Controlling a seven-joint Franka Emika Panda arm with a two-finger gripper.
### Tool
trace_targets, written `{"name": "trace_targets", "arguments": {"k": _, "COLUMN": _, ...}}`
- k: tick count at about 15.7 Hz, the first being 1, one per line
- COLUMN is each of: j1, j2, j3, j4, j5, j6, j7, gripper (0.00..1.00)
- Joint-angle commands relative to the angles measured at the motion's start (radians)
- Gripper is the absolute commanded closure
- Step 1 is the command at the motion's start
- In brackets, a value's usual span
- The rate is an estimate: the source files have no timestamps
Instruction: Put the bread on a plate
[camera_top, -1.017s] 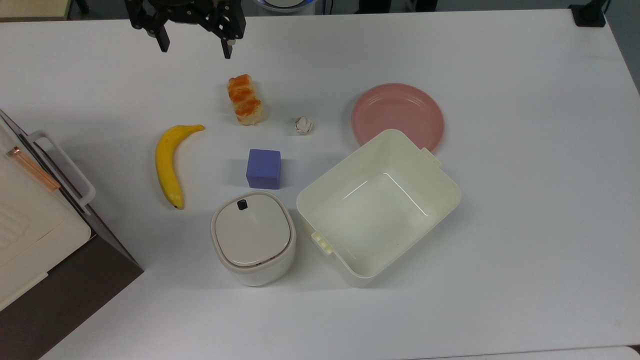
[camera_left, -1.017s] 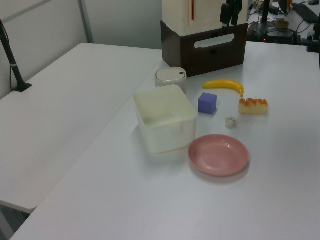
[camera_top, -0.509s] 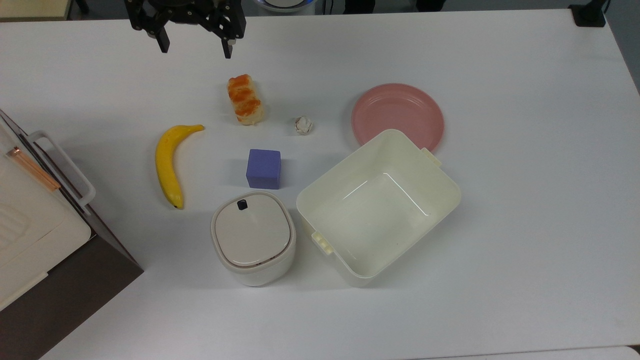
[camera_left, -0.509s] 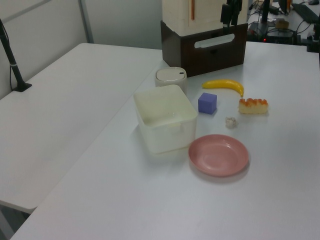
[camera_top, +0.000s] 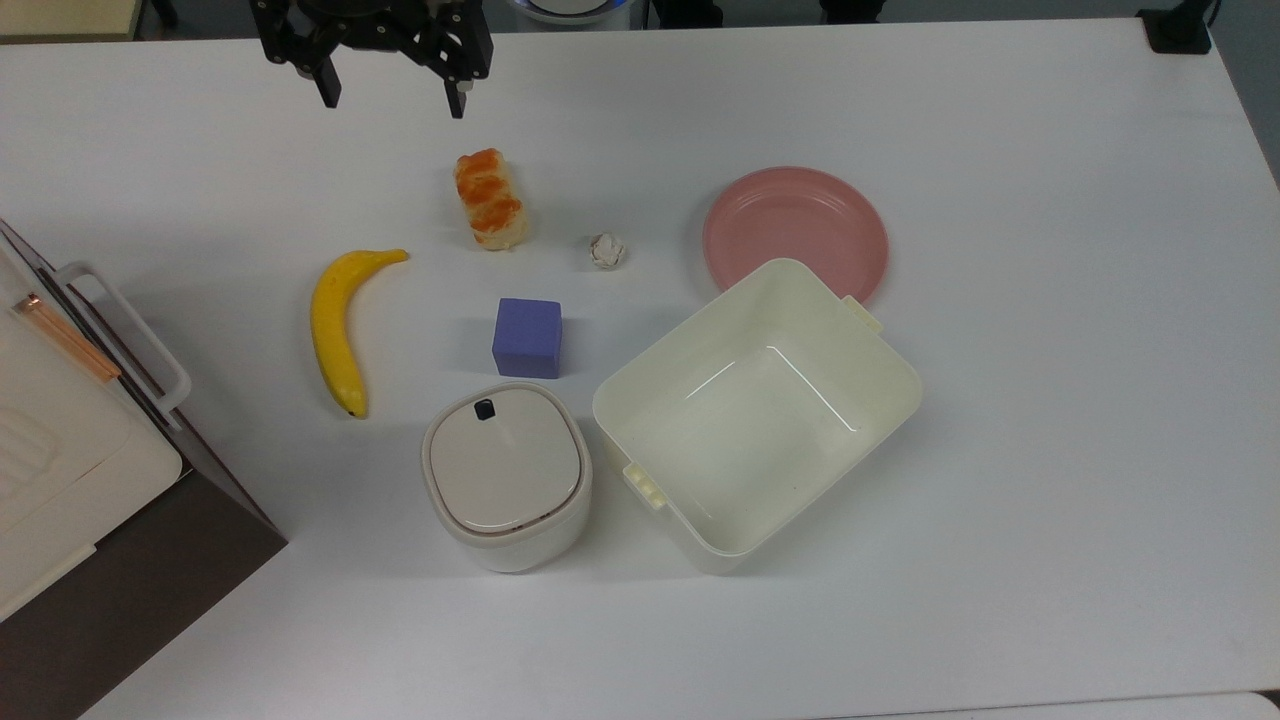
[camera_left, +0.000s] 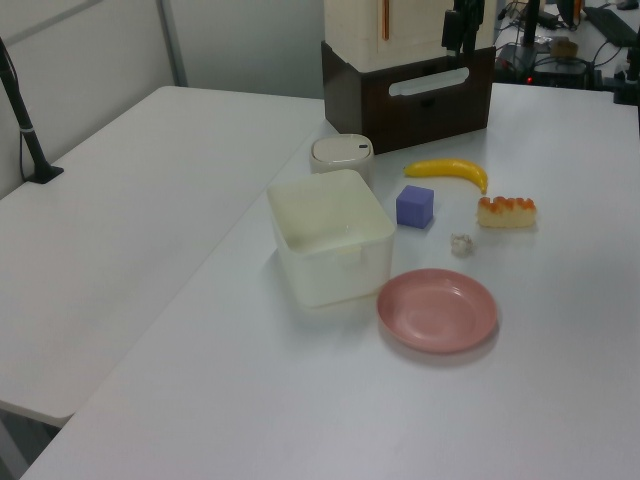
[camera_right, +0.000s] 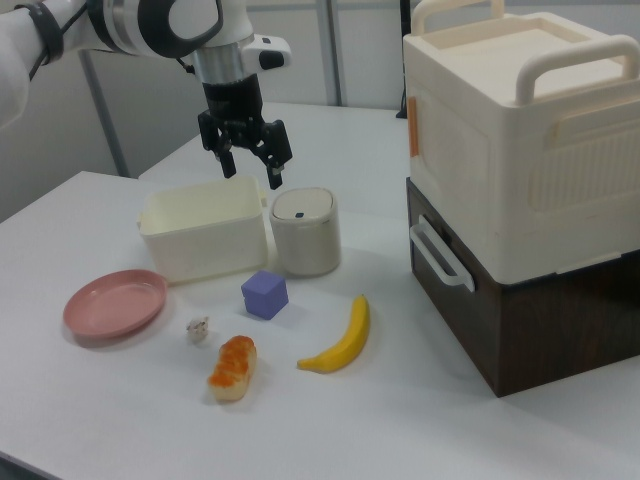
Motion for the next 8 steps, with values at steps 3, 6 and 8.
{"name": "trace_targets", "arguments": {"k": 3, "j1": 0.018, "j2": -0.057, "j3": -0.015, "j4": -0.099, "j5": 0.005, "j6": 0.013, "j7": -0.056, "gripper": 0.0}}
{"name": "trace_targets", "arguments": {"k": 6, "j1": 0.018, "j2": -0.075, "j3": -0.015, "j4": -0.132, "j5": 0.005, "j6": 0.018, "j7": -0.068, "gripper": 0.0}}
{"name": "trace_targets", "arguments": {"k": 8, "j1": 0.018, "j2": -0.08, "j3": -0.015, "j4": -0.133, "j5": 0.005, "j6": 0.021, "j7": -0.069, "gripper": 0.0}}
